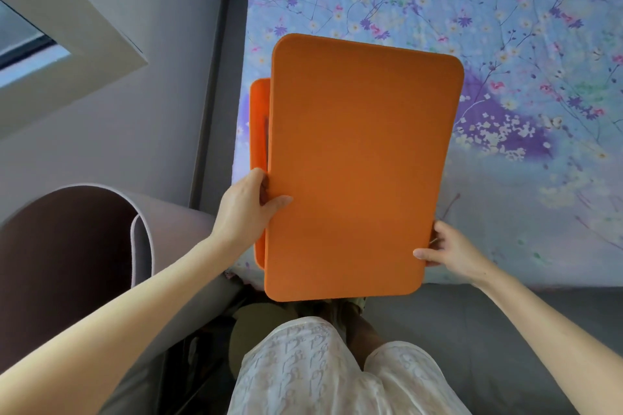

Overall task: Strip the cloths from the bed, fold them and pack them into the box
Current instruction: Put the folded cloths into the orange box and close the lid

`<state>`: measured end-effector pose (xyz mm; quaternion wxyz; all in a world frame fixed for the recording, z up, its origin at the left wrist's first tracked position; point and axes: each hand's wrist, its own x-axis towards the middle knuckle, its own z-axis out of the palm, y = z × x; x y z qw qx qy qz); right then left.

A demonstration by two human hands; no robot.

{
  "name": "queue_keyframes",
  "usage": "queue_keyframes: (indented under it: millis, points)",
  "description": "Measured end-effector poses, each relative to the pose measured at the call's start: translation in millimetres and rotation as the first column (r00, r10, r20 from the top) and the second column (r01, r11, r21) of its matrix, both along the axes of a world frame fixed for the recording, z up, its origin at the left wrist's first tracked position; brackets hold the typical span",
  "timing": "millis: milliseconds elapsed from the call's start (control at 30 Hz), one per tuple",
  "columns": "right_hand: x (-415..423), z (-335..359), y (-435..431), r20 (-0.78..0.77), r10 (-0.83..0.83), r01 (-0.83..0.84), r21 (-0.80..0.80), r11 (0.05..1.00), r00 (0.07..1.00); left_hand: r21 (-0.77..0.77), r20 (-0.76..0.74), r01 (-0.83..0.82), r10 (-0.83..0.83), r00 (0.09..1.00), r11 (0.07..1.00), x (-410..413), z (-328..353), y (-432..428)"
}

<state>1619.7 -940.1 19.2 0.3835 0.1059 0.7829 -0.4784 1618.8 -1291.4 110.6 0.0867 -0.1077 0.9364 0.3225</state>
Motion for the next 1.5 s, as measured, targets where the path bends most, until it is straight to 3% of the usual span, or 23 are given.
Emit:
queue_keyframes:
  millis: [100, 233, 400, 667, 1100, 1500]
  points:
    - [-1.0, 0.1, 0.1, 0.003, -0.004, 0.003, 0.043, 0.999, 1.000, -0.011, -0.018, 0.019, -0.019, 1.000, 1.000, -7.5, 4.4, 3.5]
    - [-3.8, 4.9, -9.5, -0.108, -0.017, 0.030, 0.123, 0.992, 0.994, 0.005, 0.000, -0.017, 0.017, 1.000, 1.000, -15.1, -2.7, -15.4]
    - [-20.5, 17.8, -33.3, -0.246, 0.117, -0.069, 0.196, 0.978, 0.962, 0.046, 0.047, -0.109, 0.107, 0.993, 0.993, -18.4, -20.0, -49.1]
    - [-29.7, 25.1, -36.2, -0.252, 0.217, -0.144, 0.278, 0.950, 0.943, 0.073, 0.069, -0.100, 0.095, 0.993, 0.992, -27.9, -40.4, -51.5]
    - [-50.5, 23.7, -50.6, -0.174, 0.233, -0.176, 0.294, 0.939, 0.957, 0.022, 0.281, -0.068, 0.059, 0.958, 0.997, -55.7, -64.9, -65.1]
    - [-41.3, 18.1, -44.9, -0.215, 0.234, -0.163, 0.305, 0.938, 0.948, 0.082, 0.260, -0.129, 0.104, 0.960, 0.988, -52.0, -63.5, -57.8]
